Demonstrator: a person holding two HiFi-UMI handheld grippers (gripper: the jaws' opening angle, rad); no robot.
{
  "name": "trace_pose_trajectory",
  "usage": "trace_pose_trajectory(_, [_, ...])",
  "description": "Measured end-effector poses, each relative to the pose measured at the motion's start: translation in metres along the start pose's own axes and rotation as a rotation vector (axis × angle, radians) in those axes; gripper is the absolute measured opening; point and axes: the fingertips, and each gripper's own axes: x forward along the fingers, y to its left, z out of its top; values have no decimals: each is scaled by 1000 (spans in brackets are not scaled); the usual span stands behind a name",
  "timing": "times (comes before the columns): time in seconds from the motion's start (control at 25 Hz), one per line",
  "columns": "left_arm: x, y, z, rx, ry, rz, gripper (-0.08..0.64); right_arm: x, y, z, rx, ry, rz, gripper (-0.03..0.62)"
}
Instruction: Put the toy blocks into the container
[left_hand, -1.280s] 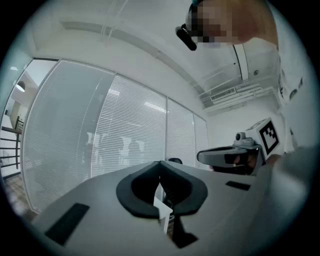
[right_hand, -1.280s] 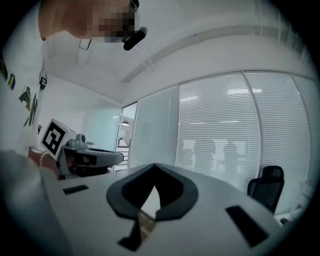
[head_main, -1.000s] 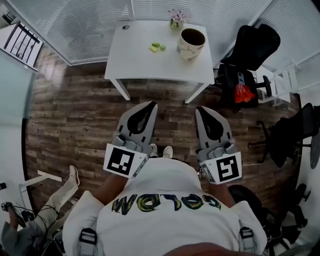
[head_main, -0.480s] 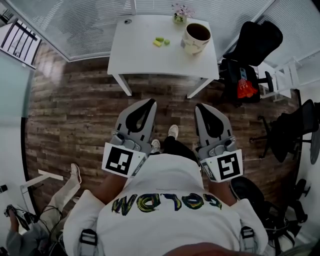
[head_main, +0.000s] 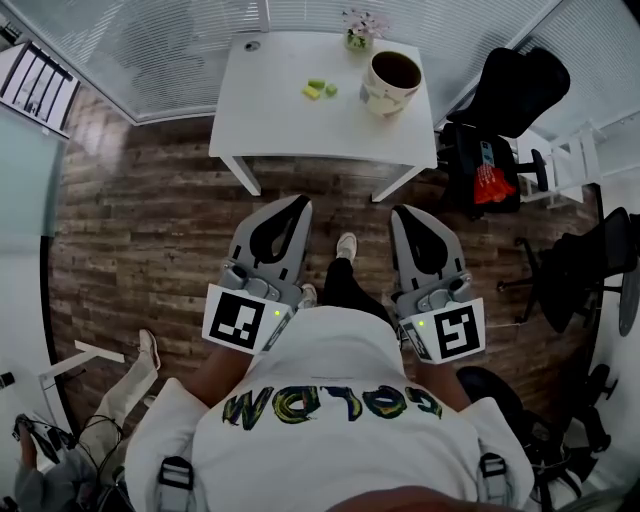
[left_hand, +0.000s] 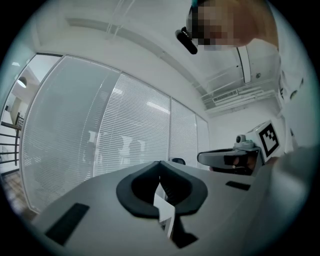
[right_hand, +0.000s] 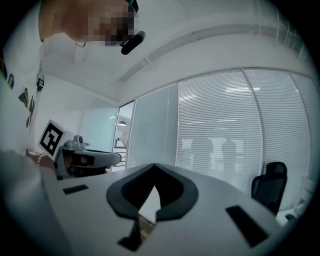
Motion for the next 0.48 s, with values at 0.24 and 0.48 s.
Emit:
trace_pose_trajectory(0.24, [57, 4, -6, 8, 13, 2, 14, 23, -55, -13, 15, 2, -12, 8])
trace_pose_trajectory(0.48, [135, 10, -8, 9, 20, 4, 12, 55, -125, -21, 26, 10, -13, 8])
